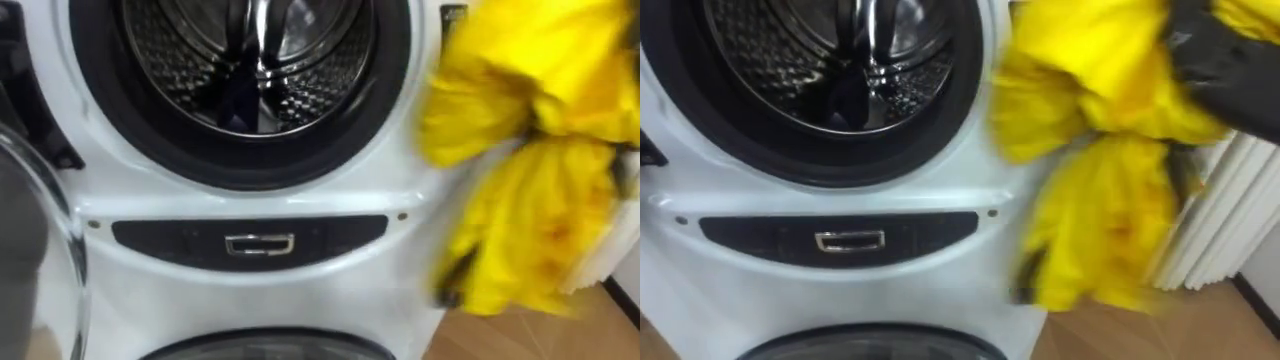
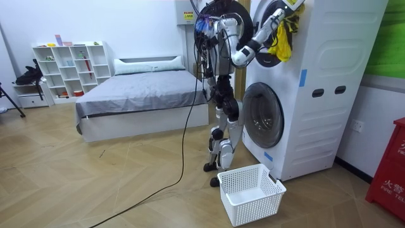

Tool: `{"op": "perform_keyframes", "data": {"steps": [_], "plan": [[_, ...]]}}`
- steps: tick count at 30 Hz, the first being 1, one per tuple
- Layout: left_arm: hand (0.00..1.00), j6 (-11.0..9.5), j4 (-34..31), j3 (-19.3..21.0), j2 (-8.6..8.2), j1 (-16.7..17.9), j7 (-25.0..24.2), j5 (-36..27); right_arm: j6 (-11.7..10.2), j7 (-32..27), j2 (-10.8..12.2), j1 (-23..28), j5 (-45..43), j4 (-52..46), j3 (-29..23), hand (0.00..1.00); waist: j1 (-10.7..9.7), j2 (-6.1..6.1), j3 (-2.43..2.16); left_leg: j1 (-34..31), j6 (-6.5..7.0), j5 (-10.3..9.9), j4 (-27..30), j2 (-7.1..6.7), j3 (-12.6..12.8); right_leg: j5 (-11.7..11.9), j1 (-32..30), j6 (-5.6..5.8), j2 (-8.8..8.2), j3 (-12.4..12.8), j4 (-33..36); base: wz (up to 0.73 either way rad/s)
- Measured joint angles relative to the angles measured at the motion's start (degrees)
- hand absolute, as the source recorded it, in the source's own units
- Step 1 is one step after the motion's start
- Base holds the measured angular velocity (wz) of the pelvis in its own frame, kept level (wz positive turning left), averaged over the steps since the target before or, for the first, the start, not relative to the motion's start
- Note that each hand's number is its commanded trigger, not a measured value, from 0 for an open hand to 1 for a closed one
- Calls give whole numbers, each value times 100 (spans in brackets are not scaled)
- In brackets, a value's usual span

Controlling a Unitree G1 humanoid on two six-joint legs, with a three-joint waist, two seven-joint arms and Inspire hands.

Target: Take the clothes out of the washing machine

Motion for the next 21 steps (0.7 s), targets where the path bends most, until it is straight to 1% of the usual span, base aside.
{"op": "perform_keyframes", "data": {"steps": [1,3,5,7,8,11,12,13,14,15,16,17,18,19,20,21], "plan": [[0,-21,59,2,-1,-12,5,0,0,-78,0,134,-3,0,-108,100,-45,-7,-14,9,-1,0,-8,16,18,-8,-14,3,8,38,5,-7],[0,-24,123,28,-2,-42,4,0,0,-185,0,273,-1,4,-272,100,-43,21,-38,29,-3,-2,-11,55,128,3,-53,-8,32,132,17,-23],[0,-10,122,116,7,-64,4,0,0,-284,0,358,-16,38,-383,100,-80,21,-35,14,-16,-5,12,85,196,29,-97,-26,65,212,27,-27],[0,-5,121,149,14,-85,4,-1,3,-391,0,442,-15,108,-468,100,-99,37,-23,42,-59,-34,51,149,338,67,-111,-47,134,373,25,-36],[0,-2,121,164,21,-94,4,-1,3,-405,0,451,13,155,-471,100,-107,37,-22,55,-72,-43,58,174,403,72,-111,-47,155,415,24,-39],[0,20,121,188,60,-234,4,-6,5,-454,1,566,185,360,-476,100,-167,41,-11,92,-137,-87,62,224,602,106,-139,-56,246,613,29,-37],[0,30,122,186,62,-328,4,-6,5,-456,6,628,197,466,-474,100,-167,57,-8,89,-143,-90,64,287,666,142,-174,-76,285,690,30,-41],[0,34,129,149,64,-430,3,-73,15,-468,7,762,189,527,-465,100,-175,72,4,91,-174,-99,67,320,782,174,-195,-94,321,764,22,-39],[0,36,134,85,75,-473,3,-137,24,-466,7,845,190,545,-450,100,-182,82,8,98,-192,-105,67,345,838,187,-207,-103,342,817,26,-44],[0,40,142,5,84,-554,2,-268,27,-453,12,1014,192,584,-404,100,-175,108,3,97,-217,-115,76,388,956,205,-261,-121,385,926,54,-47],[0,60,152,-71,93,-642,5,-297,30,-424,18,1171,188,669,-353,100,-175,119,11,97,-229,-109,71,400,1060,215,-327,-142,420,1018,116,-51],[0,83,163,-128,102,-683,4,-296,49,-410,20,1211,187,740,-305,100,-177,131,17,99,-242,-107,71,402,1123,231,-356,-156,444,1077,132,-55],[0,132,185,-265,122,-749,4,-295,124,-390,21,1211,182,909,-164,100,-193,149,41,101,-266,-105,70,436,1257,257,-403,-178,494,1214,178,-58],[0,167,234,-392,139,-825,1,-296,238,-358,21,1215,158,1027,-39,100,-234,176,54,95,-273,-110,74,497,1384,278,-474,-196,536,1314,220,-56],[0,180,243,-451,144,-854,-6,-297,284,-330,21,1215,147,1085,19,100,-260,174,54,91,-276,-110,75,501,1430,293,-498,-201,556,1362,226,-49],[0,215,243,-566,148,-893,-23,-305,361,-253,21,1221,151,1202,117,100,-323,217,69,91,-292,-102,76,519,1544,325,-556,-218,601,1472,243,-47]]}}
